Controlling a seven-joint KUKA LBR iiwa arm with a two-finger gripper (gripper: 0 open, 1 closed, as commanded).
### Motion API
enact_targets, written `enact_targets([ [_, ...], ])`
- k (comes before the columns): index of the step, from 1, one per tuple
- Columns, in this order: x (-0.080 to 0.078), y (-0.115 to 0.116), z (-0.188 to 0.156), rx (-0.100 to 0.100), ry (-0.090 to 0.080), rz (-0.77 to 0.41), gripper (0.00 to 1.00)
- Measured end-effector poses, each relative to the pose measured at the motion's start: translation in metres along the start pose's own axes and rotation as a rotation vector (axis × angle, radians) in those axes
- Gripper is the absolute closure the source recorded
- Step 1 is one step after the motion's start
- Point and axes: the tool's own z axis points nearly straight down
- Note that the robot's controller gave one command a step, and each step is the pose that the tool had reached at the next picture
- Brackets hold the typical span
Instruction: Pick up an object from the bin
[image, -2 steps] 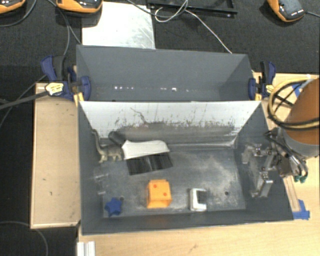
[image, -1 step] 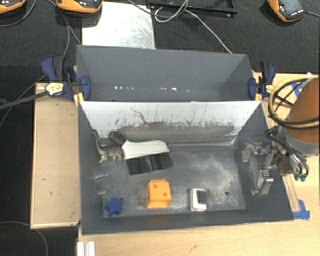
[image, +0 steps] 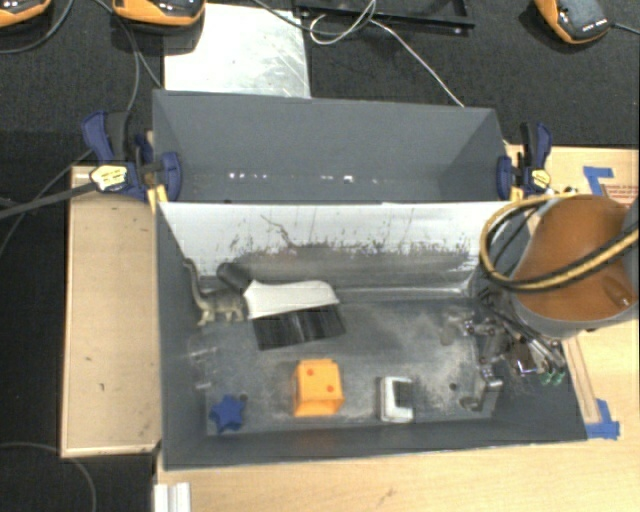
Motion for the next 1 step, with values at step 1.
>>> enact_targets([
  [1,-0.0479,0.0189,0.0524,-0.001,-0.005,0.03,0.0],
])
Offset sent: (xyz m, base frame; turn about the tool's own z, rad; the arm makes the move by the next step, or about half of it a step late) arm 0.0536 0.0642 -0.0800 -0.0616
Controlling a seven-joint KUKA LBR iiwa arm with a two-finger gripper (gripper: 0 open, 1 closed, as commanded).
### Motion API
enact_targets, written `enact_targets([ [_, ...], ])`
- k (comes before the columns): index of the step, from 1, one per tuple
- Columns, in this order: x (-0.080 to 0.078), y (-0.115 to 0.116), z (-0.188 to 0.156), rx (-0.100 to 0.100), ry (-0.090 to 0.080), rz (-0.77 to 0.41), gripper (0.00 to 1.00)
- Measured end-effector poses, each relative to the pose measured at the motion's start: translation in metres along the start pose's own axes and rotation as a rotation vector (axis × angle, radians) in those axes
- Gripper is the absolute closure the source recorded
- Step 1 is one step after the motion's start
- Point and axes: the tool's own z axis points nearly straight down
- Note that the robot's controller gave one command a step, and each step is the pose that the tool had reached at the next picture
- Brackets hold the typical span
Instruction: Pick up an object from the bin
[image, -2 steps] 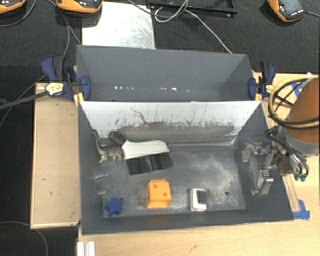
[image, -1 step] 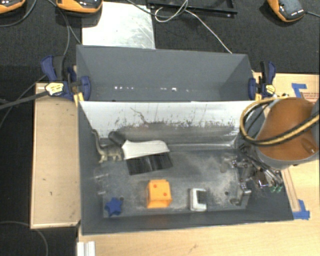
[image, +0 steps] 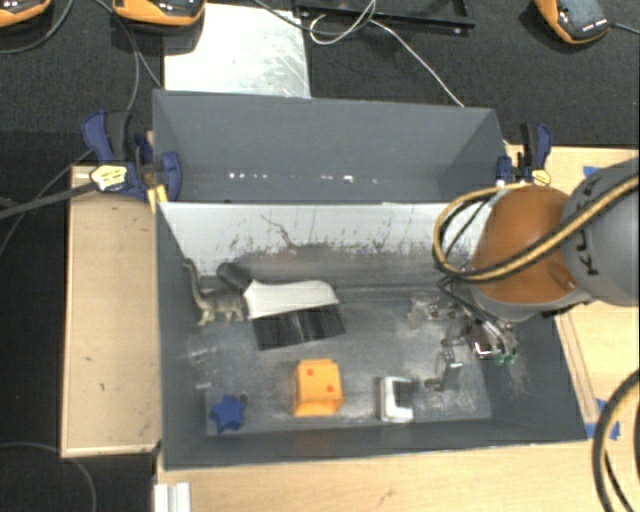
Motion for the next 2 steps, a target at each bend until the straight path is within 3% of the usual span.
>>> enact_targets([
  [1,-0.011,0.032,0.023,0.001,0.003,-0.082,0.0],
  [2,0.035,0.036,0.023,-0.001,0.003,-0.088,0.0],
])
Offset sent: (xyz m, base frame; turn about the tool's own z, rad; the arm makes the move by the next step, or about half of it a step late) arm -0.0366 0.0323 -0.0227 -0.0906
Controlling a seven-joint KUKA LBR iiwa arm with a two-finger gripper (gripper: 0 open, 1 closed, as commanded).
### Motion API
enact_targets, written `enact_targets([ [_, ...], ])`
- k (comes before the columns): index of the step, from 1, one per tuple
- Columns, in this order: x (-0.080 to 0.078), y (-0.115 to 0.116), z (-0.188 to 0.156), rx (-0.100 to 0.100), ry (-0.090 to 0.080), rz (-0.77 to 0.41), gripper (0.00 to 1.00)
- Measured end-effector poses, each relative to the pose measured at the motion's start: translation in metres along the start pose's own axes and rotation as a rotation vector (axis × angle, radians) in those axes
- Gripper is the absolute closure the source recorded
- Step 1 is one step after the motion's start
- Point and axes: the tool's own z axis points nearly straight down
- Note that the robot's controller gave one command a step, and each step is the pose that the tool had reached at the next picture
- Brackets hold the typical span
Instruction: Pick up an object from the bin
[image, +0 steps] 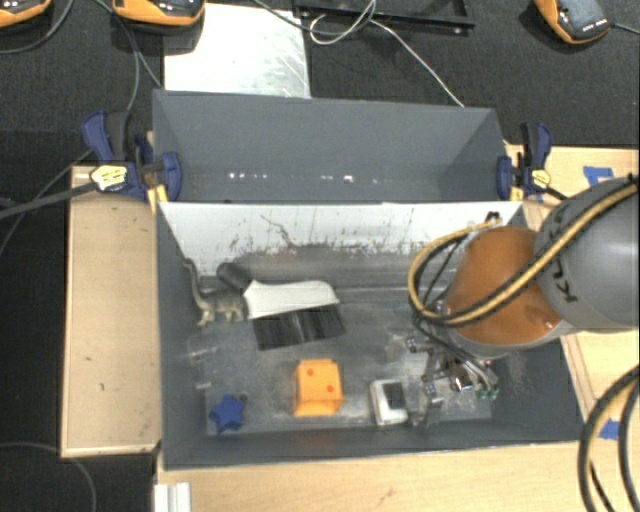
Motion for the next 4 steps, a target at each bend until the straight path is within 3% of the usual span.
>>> enact_targets([
  [1,0.007,0.002,0.004,0.002,-0.007,0.019,0.0],
  [2,0.0,0.035,0.003,0.003,-0.01,-0.145,0.0],
  [3,0.001,0.049,0.004,0.003,-0.009,-0.061,1.0],
  [4,0.001,0.049,0.004,0.003,-0.009,-0.064,1.0],
])
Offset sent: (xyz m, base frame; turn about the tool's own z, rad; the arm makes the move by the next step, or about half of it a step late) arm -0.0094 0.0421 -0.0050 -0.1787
